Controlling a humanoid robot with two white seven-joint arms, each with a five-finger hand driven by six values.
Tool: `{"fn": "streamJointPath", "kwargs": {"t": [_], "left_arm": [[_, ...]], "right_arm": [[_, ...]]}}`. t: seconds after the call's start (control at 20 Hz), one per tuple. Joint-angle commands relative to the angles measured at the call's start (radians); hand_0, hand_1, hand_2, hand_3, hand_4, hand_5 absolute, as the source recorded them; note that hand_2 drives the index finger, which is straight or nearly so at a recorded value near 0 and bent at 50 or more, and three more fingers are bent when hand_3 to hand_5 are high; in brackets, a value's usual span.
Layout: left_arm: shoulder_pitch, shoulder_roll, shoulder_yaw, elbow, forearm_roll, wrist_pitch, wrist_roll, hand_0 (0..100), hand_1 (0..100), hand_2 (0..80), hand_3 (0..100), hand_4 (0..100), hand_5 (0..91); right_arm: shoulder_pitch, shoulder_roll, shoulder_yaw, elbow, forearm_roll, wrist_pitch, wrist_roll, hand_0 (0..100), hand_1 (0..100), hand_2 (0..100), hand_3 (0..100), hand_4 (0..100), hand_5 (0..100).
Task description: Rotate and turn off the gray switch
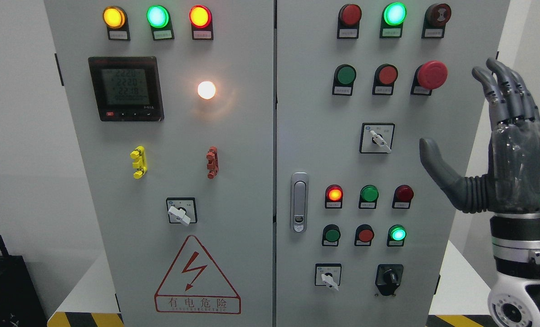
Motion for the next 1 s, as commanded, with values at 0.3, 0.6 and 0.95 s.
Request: {"fn": "streamJointPath", "kwargs": {"t": [0.3,0.6,0.95], "left_arm": [[-0.009,0.000,0.008,-0.026,0.020,0.000,0.000,12,39,0.0,0,0,0.0],[-0.009,-0.001,0.008,-0.026,0.020,0.000,0.000,12,39,0.0,0,0,0.0],[-0.009,0.000,0.008,-0.026,0.018,0.000,0.000,12,39,0.0,0,0,0.0]], "right_arm": [[-0.001,-0.003,0.001,0.018,0.001,0.001,-0.003,24,24,0,0,0,0],[-0.001,-0.001,-0.002,0.027,0.001,0.002,-0.003,25,25,0,0,0,0],[0.018,0.011,-0.008,0.024,-0.007,-0.007,-0.025,26,28,1,15,13,0]]}}
